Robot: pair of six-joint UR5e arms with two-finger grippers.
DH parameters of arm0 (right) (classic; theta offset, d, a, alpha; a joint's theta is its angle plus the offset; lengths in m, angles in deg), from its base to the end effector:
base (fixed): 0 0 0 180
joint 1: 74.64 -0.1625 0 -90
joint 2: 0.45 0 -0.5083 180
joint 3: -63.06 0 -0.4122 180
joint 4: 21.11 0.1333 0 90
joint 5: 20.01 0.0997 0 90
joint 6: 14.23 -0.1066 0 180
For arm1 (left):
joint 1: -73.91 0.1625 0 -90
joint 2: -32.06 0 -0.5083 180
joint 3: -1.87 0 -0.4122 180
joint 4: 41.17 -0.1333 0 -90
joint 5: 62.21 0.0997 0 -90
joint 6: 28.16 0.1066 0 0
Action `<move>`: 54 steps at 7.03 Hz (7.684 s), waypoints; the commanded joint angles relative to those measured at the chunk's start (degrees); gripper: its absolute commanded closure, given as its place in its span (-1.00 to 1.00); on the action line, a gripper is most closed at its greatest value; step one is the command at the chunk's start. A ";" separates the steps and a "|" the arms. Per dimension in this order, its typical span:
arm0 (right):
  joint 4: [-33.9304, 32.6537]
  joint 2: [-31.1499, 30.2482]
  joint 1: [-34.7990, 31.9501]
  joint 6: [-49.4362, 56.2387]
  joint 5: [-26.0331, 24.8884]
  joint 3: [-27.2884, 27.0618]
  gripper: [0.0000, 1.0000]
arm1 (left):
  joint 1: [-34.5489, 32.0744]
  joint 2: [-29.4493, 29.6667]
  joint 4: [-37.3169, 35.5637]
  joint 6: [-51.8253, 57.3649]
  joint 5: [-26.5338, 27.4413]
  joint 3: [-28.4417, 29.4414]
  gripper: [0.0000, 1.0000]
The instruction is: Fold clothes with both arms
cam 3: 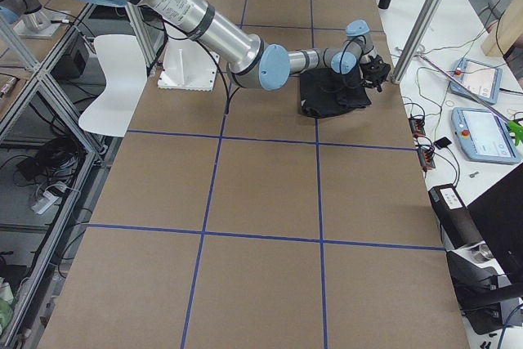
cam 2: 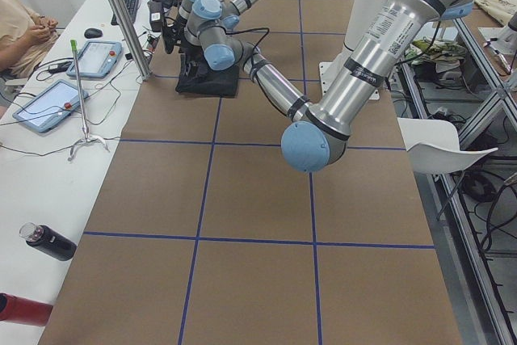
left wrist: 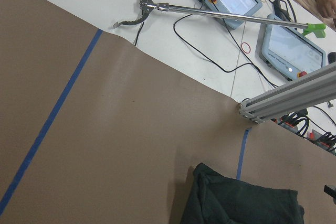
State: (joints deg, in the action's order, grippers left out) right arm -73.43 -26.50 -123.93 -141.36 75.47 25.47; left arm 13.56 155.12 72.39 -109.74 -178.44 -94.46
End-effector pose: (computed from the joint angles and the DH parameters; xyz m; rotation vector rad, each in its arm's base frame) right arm -0.5628 -0.8429 0.2971 0.0019 -0.9406 1.3657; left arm 0.2844 -0.6739 0.2816 0.2736 1.1351 -0.5519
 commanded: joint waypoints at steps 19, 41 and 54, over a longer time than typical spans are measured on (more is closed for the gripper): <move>1.72 1.38 1.05 2.03 0.30 0.02 1.00 | -0.29 -1.24 -0.36 2.91 -0.40 -1.40 -1.00; -50.86 -64.38 -42.99 131.61 38.56 -60.83 -1.00 | -26.49 -31.30 -0.98 87.99 -21.32 2.64 -1.00; -47.17 -66.93 -39.56 123.70 39.52 -66.20 -1.00 | -26.48 -31.91 2.45 87.99 -21.05 0.26 -1.00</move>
State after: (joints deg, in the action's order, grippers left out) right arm -120.56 -93.35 -163.99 -17.66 114.88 -40.69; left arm -12.90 123.18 74.84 -21.78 -199.56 -94.25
